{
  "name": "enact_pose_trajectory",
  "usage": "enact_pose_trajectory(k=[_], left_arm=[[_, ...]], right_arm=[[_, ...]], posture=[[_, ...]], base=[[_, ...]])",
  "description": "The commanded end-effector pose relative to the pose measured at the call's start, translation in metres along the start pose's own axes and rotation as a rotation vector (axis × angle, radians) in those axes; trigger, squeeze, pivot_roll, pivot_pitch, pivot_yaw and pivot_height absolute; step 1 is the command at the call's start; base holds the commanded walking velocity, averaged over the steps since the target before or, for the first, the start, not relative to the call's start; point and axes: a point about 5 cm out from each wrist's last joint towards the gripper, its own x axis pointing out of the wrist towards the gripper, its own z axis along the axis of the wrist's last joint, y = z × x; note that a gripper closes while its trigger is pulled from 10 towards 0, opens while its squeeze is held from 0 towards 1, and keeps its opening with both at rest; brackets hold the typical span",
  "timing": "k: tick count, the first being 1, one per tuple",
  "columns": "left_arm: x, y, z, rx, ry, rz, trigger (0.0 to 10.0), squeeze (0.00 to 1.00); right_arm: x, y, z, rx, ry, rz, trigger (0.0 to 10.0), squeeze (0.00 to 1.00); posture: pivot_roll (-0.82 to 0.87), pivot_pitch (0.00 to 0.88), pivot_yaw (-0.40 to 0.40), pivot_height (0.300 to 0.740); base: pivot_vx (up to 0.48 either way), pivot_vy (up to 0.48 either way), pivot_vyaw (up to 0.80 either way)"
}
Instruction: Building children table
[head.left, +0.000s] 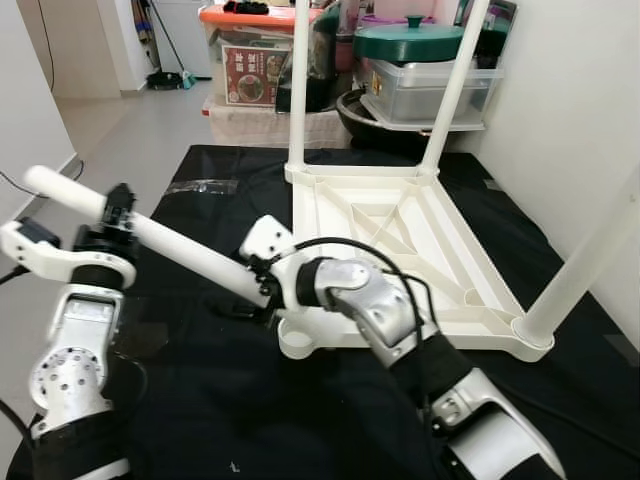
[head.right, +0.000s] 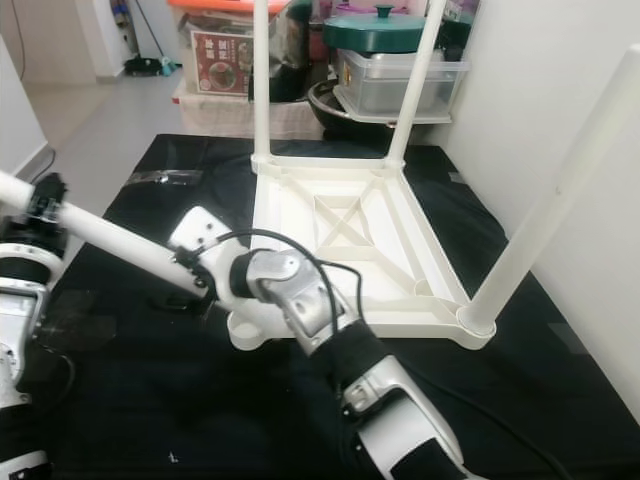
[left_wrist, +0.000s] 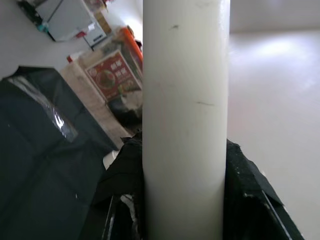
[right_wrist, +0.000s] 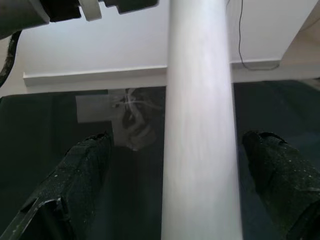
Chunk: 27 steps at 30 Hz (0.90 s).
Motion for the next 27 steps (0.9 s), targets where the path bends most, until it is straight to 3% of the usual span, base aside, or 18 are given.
enact_pose_trajectory(k=[1,8,9,10,11,18,27], left_arm=[[-0.001,-0.002,-0.004,0.017,0.022,-0.009,10.0,0.0],[0.0,-0.005,-0.007,0.026,0.035,-0.023,10.0,0.0],[0.001,-0.007,-0.009,0.033,0.044,-0.03,10.0,0.0],[0.002,-0.011,-0.011,0.045,0.049,-0.043,10.0,0.0],[0.002,-0.015,-0.012,0.06,0.052,-0.056,10.0,0.0],[0.002,-0.025,-0.016,0.099,0.06,-0.086,10.0,0.0],[0.001,-0.026,-0.016,0.163,0.058,-0.077,10.0,0.0]], right_arm=[[0.008,0.003,0.002,-0.026,0.034,0.023,10.0,0.0],[0.016,0.01,0.002,-0.05,0.062,0.066,10.0,0.0],[0.022,0.015,0.0,-0.085,0.093,0.109,8.1,0.0],[0.027,0.023,-0.004,-0.123,0.128,0.165,0.4,0.0],[0.03,0.03,-0.009,-0.148,0.163,0.221,0.0,0.0],[0.034,0.043,-0.029,-0.148,0.228,0.308,0.0,0.0],[0.026,0.031,-0.035,-0.062,0.208,0.245,0.0,0.0]], posture=[[0.11,0.0,-0.05,0.74],[0.11,0.0,-0.052,0.74],[0.11,0.0,-0.055,0.74],[0.11,0.0,-0.062,0.74],[0.11,0.0,-0.07,0.74],[0.12,0.0,-0.085,0.74],[0.11,0.0,-0.076,0.74]], base=[[0.0,0.0,0.0],[0.0,0.0,0.0],[0.0,0.0,0.0],[0.0,0.0,0.0],[0.0,0.0,0.0],[0.0,0.0,0.0],[0.0,0.0,0.0]])
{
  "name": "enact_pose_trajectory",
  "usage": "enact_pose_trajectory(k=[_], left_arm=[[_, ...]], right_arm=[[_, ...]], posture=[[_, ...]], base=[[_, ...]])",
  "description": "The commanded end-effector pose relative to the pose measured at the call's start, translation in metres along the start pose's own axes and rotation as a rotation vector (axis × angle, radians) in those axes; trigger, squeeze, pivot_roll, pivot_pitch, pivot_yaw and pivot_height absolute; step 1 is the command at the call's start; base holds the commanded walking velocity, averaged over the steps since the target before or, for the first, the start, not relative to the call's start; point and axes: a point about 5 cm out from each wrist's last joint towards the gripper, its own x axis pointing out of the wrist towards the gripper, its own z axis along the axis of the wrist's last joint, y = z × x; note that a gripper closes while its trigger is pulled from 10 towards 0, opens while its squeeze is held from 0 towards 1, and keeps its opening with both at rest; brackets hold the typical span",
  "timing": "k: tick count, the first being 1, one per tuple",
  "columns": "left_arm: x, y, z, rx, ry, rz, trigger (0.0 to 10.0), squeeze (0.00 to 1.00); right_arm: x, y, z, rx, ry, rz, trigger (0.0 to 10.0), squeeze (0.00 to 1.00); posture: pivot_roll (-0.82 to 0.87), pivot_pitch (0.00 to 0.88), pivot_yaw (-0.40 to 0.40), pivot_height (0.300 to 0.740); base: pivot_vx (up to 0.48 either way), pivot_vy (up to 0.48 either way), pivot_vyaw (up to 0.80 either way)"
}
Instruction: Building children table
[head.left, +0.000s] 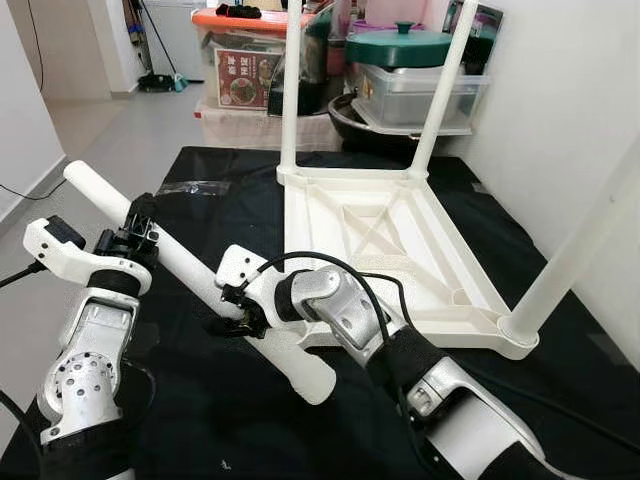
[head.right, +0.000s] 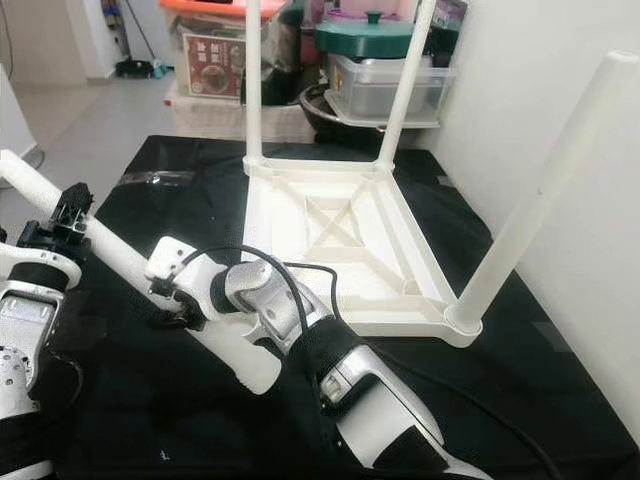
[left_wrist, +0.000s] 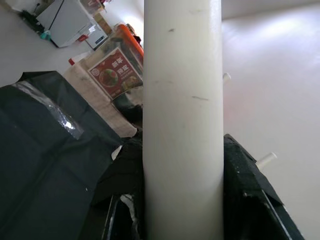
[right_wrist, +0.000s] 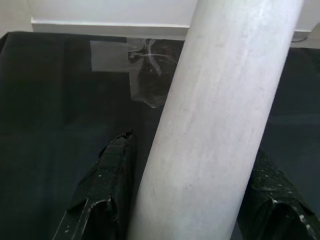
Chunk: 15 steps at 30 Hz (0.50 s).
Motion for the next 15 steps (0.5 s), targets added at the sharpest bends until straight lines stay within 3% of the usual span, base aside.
enact_pose_trajectory(k=[1,2,7,10,12,15], left_arm=[[0.006,-0.018,-0.005,0.057,0.013,-0.07,10.0,0.24],[0.006,-0.019,-0.005,0.05,0.007,-0.085,10.0,1.0],[0.004,-0.026,-0.005,0.018,0.008,-0.14,10.0,1.0],[0.002,-0.034,-0.005,-0.01,0.013,-0.2,10.0,1.0],[-0.001,-0.04,-0.004,-0.05,0.017,-0.258,10.0,1.0],[-0.002,-0.042,-0.003,-0.069,0.021,-0.276,10.0,1.0]], right_arm=[[0.01,0.017,-0.018,0.031,0.055,0.102,0.0,0.0],[0.004,0.01,-0.019,0.058,0.042,0.074,0.0,0.0],[-0.007,0.0,-0.018,0.108,0.011,0.028,0.0,0.0],[-0.021,-0.01,-0.014,0.151,-0.023,-0.002,0.0,0.0],[-0.04,-0.022,-0.012,0.202,-0.059,-0.045,0.0,0.0],[-0.048,-0.028,-0.012,0.222,-0.073,-0.069,0.0,0.0]], posture=[[0.11,0.0,-0.074,0.74],[0.11,0.0,-0.074,0.74],[0.1,0.0,-0.065,0.74],[0.1,0.0,-0.06,0.74],[0.1,0.0,-0.052,0.74],[0.1,0.0,-0.052,0.74]], base=[[0.0,0.0,0.0],[0.0,0.0,0.0],[0.0,0.0,0.0],[0.0,0.0,0.0],[0.0,0.0,0.0],[0.0,0.0,0.0]])
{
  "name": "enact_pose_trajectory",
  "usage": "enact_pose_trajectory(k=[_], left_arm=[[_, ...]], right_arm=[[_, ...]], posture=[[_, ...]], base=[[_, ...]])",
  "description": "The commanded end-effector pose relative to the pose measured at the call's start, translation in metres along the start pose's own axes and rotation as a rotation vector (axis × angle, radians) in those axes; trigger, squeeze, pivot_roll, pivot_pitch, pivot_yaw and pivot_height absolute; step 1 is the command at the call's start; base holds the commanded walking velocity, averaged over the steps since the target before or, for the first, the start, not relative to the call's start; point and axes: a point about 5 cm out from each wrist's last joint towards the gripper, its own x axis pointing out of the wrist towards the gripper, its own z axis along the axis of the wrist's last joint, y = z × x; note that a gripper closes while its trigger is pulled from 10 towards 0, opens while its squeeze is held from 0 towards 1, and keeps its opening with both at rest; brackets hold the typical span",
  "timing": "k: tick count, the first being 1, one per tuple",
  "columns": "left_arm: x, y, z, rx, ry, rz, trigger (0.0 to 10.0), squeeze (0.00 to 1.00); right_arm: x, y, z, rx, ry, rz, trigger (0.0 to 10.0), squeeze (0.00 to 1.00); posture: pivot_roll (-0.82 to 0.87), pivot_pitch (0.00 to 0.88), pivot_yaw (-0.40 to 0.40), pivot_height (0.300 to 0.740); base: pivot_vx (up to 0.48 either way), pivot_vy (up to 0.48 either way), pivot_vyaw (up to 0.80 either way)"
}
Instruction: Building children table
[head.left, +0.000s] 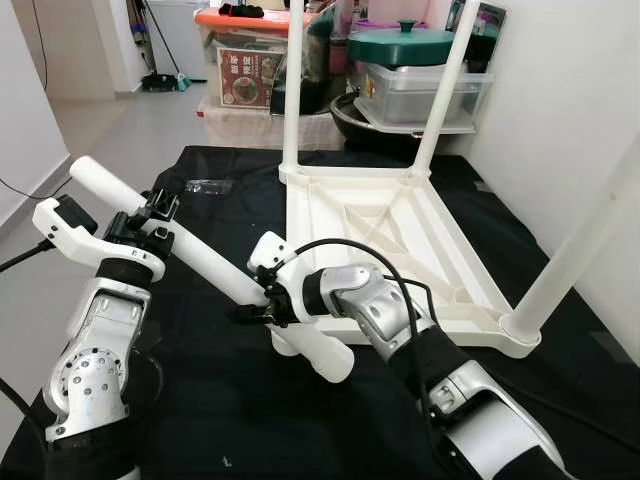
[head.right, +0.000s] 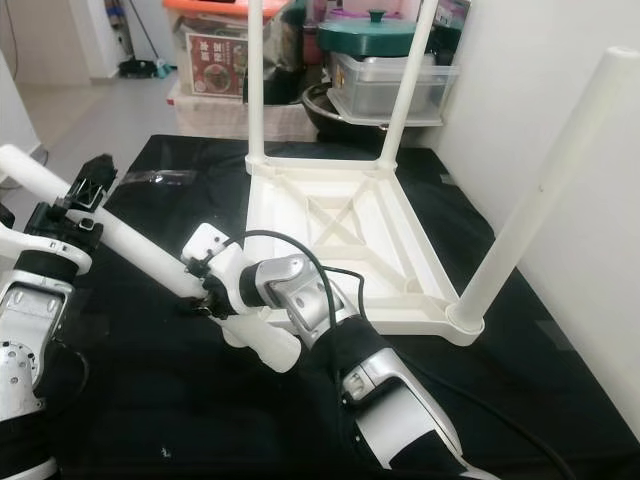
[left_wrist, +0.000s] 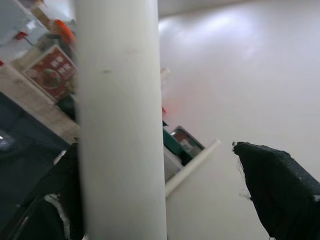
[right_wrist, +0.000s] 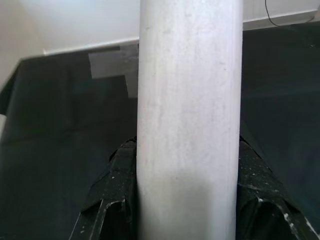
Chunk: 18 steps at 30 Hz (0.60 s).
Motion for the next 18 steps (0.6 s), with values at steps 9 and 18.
enact_pose_trajectory(k=[9,18], left_arm=[[-0.014,-0.019,-0.002,-0.101,0.102,-0.189,10.0,0.0],[-0.025,-0.025,-0.006,-0.1,0.18,-0.266,10.0,0.0]], right_arm=[[-0.06,-0.042,0.023,0.12,-0.149,-0.21,0.0,0.0],[-0.1,-0.076,0.046,0.193,-0.302,-0.445,0.0,0.0]], posture=[[0.09,0.0,-0.041,0.74],[0.09,0.0,-0.04,0.74]], base=[[0.0,0.0,0.0],[0.0,0.0,0.0]])
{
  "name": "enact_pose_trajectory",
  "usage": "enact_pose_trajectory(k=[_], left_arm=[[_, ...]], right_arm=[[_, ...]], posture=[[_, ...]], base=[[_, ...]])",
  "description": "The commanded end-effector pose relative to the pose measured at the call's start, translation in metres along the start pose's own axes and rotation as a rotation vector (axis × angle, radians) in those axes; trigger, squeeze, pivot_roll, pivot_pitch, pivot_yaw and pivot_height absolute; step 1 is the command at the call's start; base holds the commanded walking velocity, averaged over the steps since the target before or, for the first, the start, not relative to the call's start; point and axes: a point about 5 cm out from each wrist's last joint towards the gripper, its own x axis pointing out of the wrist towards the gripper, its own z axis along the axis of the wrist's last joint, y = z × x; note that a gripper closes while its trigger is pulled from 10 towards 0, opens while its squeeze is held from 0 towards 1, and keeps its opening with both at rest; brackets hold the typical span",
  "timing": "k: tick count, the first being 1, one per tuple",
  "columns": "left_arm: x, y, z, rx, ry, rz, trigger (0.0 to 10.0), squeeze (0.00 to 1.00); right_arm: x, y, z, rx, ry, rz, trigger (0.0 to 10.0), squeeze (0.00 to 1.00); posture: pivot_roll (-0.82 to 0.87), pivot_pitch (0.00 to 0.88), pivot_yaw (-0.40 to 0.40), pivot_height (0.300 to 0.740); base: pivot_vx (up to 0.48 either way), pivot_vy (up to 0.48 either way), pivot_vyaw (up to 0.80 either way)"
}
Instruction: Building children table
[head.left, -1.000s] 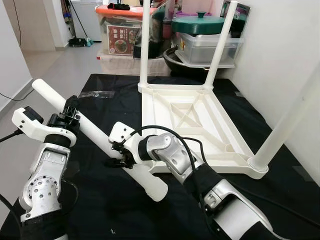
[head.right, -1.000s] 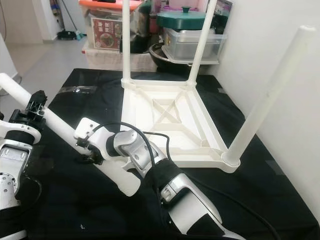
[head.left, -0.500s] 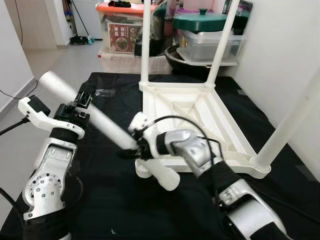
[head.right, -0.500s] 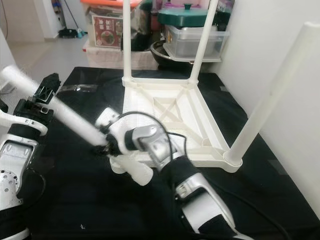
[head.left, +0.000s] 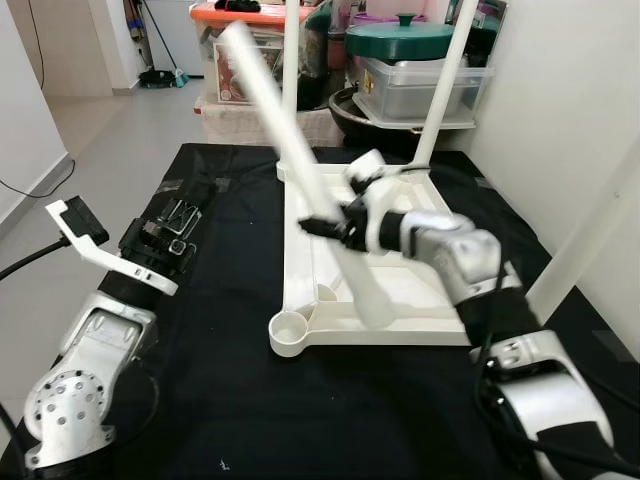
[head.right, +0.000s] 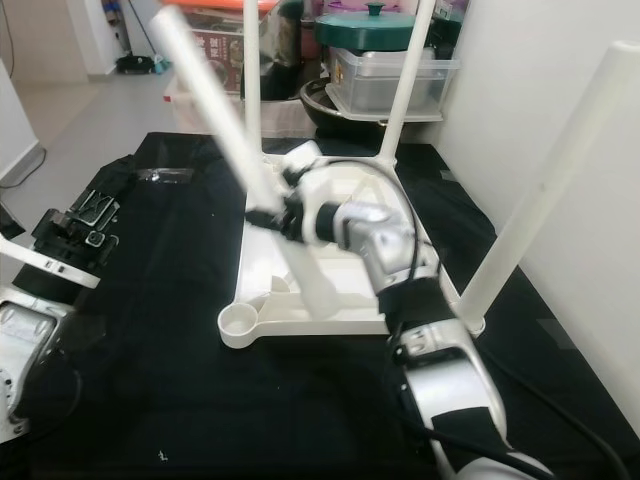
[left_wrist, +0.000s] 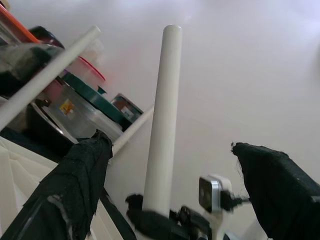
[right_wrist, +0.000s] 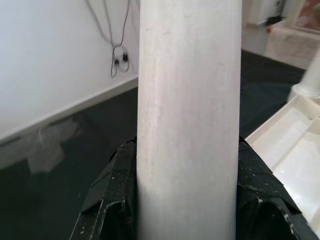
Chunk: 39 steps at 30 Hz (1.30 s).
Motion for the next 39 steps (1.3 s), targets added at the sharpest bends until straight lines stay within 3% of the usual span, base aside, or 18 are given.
enact_pose_trajectory(k=[1,5,8,9,10,11,13,15,18,20,21,24,28,33,35,36,39], left_arm=[[-0.004,0.0,-0.006,0.009,0.061,-0.013,10.0,0.0],[-0.01,0.007,-0.014,0.074,0.149,0.027,10.0,0.0],[-0.011,0.008,-0.016,0.086,0.165,0.035,10.0,0.0],[-0.012,0.016,-0.023,0.153,0.214,0.093,10.0,0.0],[-0.012,0.016,-0.023,0.153,0.214,0.093,10.0,0.0],[-0.014,0.024,-0.03,0.215,0.26,0.142,10.0,0.0],[-0.014,0.024,-0.03,0.215,0.26,0.142,10.0,0.0],[-0.017,0.03,-0.04,0.28,0.338,0.159,10.0,0.0],[-0.017,0.03,-0.04,0.28,0.338,0.159,10.0,0.0],[-0.019,0.029,-0.047,0.315,0.417,0.112,10.0,0.0],[-0.019,0.029,-0.047,0.315,0.417,0.112,10.0,0.0],[-0.019,0.032,-0.055,0.35,0.488,0.08,10.0,0.0],[-0.018,0.033,-0.058,0.368,0.51,0.07,10.0,0.0],[-0.016,0.036,-0.065,0.449,0.542,0.05,10.0,0.0],[-0.016,0.036,-0.065,0.449,0.542,0.05,10.0,0.0],[-0.014,0.039,-0.066,0.541,0.545,0.057,10.0,0.0],[-0.012,0.041,-0.067,0.607,0.548,0.056,10.0,0.0]], right_arm=[[-0.004,-0.012,0.021,0.056,-0.125,-0.104,0.0,0.0],[-0.003,-0.018,0.036,0.149,-0.251,-0.225,0.0,0.0],[-0.002,-0.018,0.037,0.162,-0.265,-0.243,0.0,0.0],[0.002,-0.016,0.041,0.206,-0.323,-0.285,0.0,0.0],[0.002,-0.016,0.041,0.206,-0.323,-0.285,0.0,0.0],[0.009,-0.007,0.044,0.233,-0.377,-0.293,0.0,0.0],[0.009,-0.007,0.044,0.233,-0.377,-0.293,0.0,0.0],[0.023,0.018,0.048,0.277,-0.45,-0.252,0.0,0.0],[0.023,0.018,0.048,0.277,-0.45,-0.252,0.0,0.0],[0.034,0.043,0.049,0.285,-0.466,-0.164,0.0,0.0],[0.034,0.043,0.049,0.285,-0.466,-0.164,0.0,0.0],[0.044,0.067,0.049,0.281,-0.475,-0.081,0.0,0.0],[0.047,0.075,0.049,0.278,-0.475,-0.052,0.0,0.0],[0.056,0.103,0.041,0.286,-0.46,0.025,0.0,0.0],[0.056,0.103,0.041,0.286,-0.46,0.025,0.0,0.0],[0.056,0.117,0.037,0.282,-0.455,0.067,0.0,0.0],[0.056,0.125,0.034,0.278,-0.445,0.097,0.0,0.0]], posture=[[0.09,0.0,-0.04,0.74],[0.09,0.0,-0.041,0.74],[0.09,0.0,-0.041,0.74],[0.1,0.0,-0.041,0.74],[0.1,0.0,-0.041,0.74],[0.1,0.0,-0.041,0.74],[0.1,0.0,-0.041,0.74],[0.11,0.0,-0.04,0.74],[0.11,0.0,-0.04,0.74],[0.1,0.0,-0.037,0.74],[0.1,0.0,-0.037,0.74],[0.1,0.0,-0.033,0.74],[0.1,0.0,-0.033,0.74],[0.1,0.0,-0.029,0.74],[0.1,0.0,-0.029,0.74],[0.1,0.0,-0.027,0.74],[0.09,0.0,-0.027,0.74]], base=[[0.0,0.0,0.0],[0.0,0.0,0.0],[0.0,0.0,0.0],[0.0,0.0,0.0],[0.0,0.0,0.0],[0.0,0.0,0.0],[0.0,0.0,0.0],[0.0,0.0,0.0],[0.0,0.0,0.0],[0.0,0.0,0.0],[0.0,0.0,0.0],[0.0,0.0,0.0],[0.0,0.0,0.0],[0.0,0.0,0.0],[0.0,0.0,0.0],[0.0,0.0,0.0],[0.0,0.0,0.0]])
